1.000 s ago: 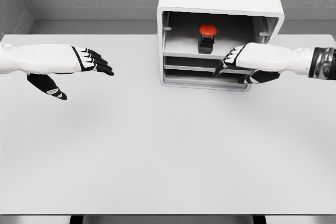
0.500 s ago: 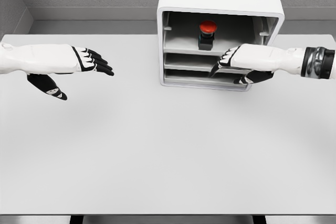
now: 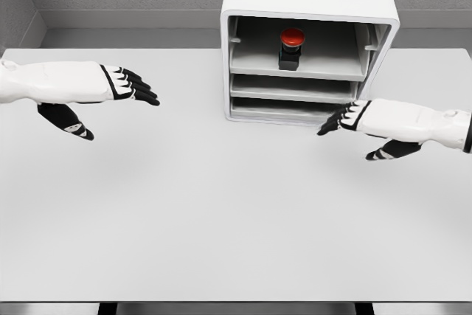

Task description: Slide open multi-storey tabletop storage cabinets and put open load switch and slide close multi-storey tabletop storage cabinets

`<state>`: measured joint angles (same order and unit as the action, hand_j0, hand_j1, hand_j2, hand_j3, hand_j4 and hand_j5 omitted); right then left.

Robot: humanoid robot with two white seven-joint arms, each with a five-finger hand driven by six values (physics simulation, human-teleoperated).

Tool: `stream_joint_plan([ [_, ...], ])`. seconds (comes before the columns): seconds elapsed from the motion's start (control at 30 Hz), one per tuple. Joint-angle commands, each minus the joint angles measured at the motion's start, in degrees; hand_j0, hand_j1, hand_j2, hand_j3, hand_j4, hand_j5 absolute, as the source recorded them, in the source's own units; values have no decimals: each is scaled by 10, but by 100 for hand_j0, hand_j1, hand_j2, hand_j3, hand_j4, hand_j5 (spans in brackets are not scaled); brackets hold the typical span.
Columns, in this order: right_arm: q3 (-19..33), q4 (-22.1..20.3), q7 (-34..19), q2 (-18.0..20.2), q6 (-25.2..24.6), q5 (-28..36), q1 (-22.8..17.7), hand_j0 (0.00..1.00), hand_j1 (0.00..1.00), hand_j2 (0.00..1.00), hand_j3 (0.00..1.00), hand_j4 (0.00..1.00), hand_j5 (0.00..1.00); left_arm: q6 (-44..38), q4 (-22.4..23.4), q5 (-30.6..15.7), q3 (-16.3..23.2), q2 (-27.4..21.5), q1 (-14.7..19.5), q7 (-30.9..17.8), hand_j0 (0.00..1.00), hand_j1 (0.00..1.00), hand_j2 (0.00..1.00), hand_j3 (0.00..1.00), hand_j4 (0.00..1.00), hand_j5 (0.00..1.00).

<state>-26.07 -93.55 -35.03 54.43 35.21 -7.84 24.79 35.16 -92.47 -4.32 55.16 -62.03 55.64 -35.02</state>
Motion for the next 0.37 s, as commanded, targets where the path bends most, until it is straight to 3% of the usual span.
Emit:
stream_joint_plan([
  [0.0,21,-14,0,17,-2,1,-1,100,100,100,100,100,100,-2,0,-5,4,0,0,0,100,100,100,100,100,100],
  [0.33,21,-13,0,17,-2,-11,-9,100,100,100,100,100,100,-2,-13,-5,9,0,-9,0,100,100,100,100,100,100],
])
